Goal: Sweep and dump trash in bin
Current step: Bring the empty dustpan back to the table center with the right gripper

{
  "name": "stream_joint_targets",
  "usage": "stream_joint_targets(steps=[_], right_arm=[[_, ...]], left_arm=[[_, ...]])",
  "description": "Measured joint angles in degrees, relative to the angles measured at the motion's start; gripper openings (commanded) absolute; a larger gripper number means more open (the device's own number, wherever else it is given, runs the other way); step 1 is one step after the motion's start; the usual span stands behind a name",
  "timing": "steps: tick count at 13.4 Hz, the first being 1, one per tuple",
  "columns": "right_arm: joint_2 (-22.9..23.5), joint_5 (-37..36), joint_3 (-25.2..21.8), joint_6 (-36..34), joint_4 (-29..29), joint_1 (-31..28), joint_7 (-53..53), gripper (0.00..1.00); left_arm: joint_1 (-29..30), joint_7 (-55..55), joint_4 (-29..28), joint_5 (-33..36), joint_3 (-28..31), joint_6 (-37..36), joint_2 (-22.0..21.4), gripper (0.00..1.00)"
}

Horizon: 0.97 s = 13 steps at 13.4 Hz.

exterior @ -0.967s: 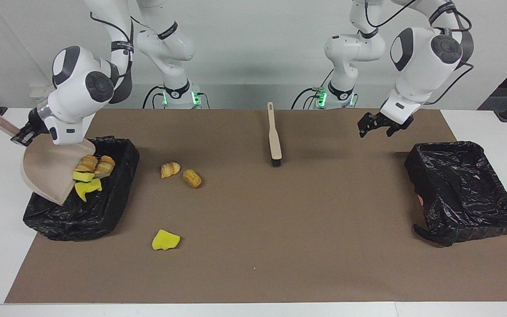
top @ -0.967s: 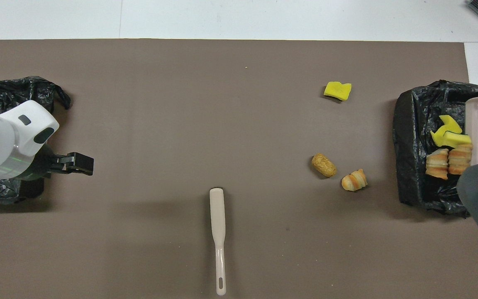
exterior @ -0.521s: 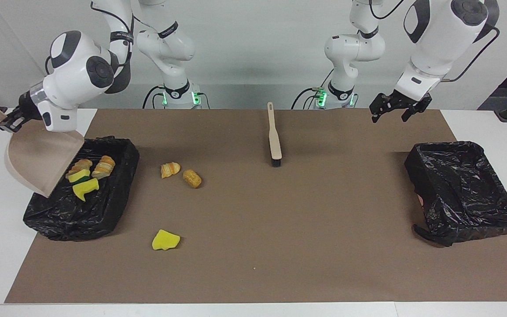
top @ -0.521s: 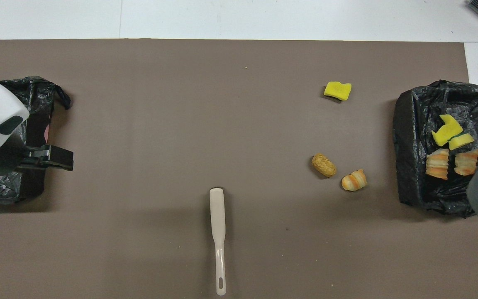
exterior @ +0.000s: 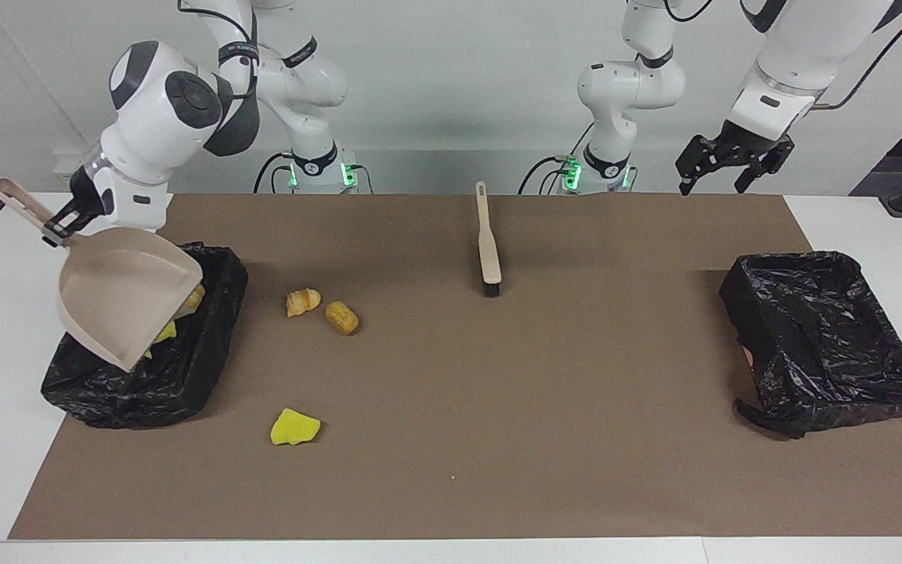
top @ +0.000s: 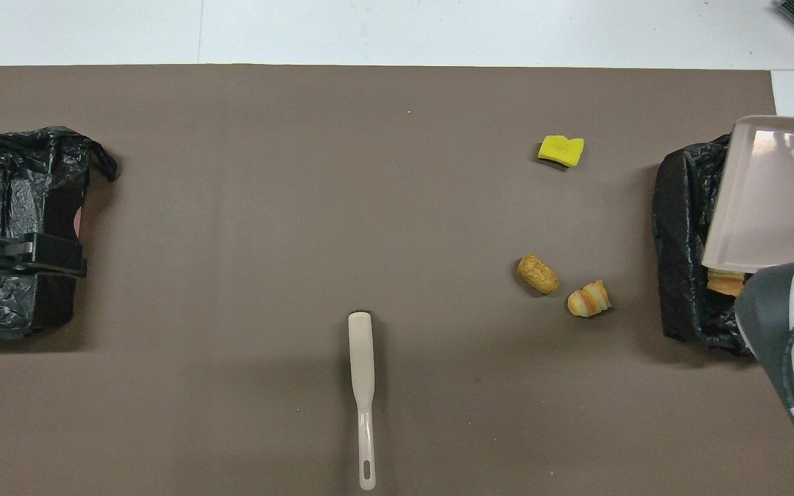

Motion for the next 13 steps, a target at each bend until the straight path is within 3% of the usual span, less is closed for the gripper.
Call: stream_joint_targets(steps=[4, 7, 9, 13], right_arm=[[2.6, 12.45, 0.18, 0.29, 3.3, 6.29, 13.22, 0.0], [6.74, 17.06, 0.25, -0.12, 7.75, 11.91, 27.58, 0.0], [11.51, 18.59, 0.25, -2.54, 11.73, 16.04, 39.53, 0.0], [21.64, 28.43, 0.17, -7.0, 24.81, 21.65, 59.55, 0.0]], left_arm=[[0.0, -0.01, 0.0, 0.0, 0.04, -0.12, 0.01, 1.0], [-0.01, -0.01, 0.0, 0.0, -0.16, -0.13, 0.01, 1.0], [0.01, -0.01, 0.0, 0.0, -0.03, -0.28, 0.02, 1.0], [3.09, 0.05, 0.0, -0.01, -1.14, -0.72, 0.03, 1.0]])
